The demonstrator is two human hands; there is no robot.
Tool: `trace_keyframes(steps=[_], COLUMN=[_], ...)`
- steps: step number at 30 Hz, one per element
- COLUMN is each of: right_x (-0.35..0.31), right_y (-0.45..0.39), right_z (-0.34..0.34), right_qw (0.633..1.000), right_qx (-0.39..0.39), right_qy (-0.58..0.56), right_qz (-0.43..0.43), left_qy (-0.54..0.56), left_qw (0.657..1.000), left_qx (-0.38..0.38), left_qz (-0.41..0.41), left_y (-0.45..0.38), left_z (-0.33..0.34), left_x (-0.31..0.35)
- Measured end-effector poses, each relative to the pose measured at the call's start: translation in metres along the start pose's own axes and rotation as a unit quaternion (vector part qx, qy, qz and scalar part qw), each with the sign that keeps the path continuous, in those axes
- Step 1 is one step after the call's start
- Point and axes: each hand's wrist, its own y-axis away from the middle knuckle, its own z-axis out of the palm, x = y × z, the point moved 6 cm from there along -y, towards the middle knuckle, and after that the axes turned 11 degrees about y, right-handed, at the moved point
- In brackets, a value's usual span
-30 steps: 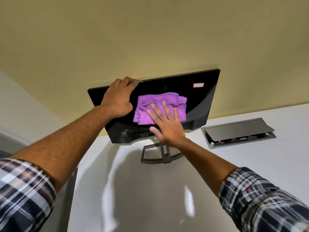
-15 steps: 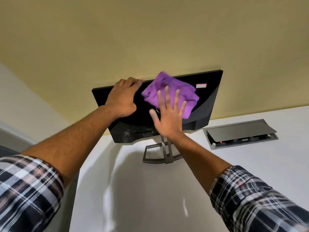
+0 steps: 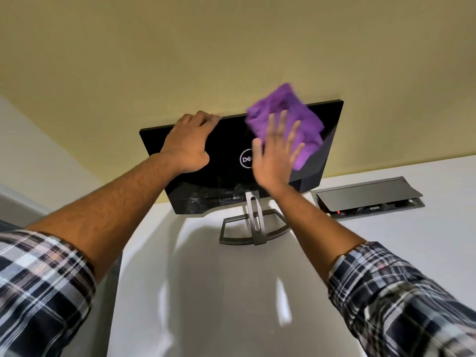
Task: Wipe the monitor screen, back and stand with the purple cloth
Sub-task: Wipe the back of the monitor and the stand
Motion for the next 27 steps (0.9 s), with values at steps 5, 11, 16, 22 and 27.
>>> trace_keyframes(steps=[5, 11, 16, 22, 27], right_x=[-0.019, 0.069, 0.022, -0.012, 0.046], right_y=[0.04, 0.008, 0.035, 0.087, 0.067], right_z=[0.017, 0.016, 0.025, 0.06, 0.053], right_qw=[0.965, 0.996, 0.997, 0.99, 0.996], right_qx=[-0.016, -0.01, -0.02, -0.064, -0.048], right_qy=[0.09, -0.031, -0.034, 0.05, -0.05], right_qz=[-0.248, 0.086, 0.065, -0.118, 0.051], left_qy=[0.0, -0.006, -0.012, -0.015, -0.013], left_qw=[1.0, 1.0, 1.0, 1.0, 1.0], left_qx=[0.002, 0.0, 0.013, 0.016, 0.006], left_qz=[0.005, 0.006, 0.012, 0.015, 0.011], left_y=[0.0, 0.001, 0.001, 0.001, 0.003], left_z=[-0.001, 0.0, 0.002, -0.001, -0.003], left_x=[0.002, -0.001, -0.001, -0.001, 0.002])
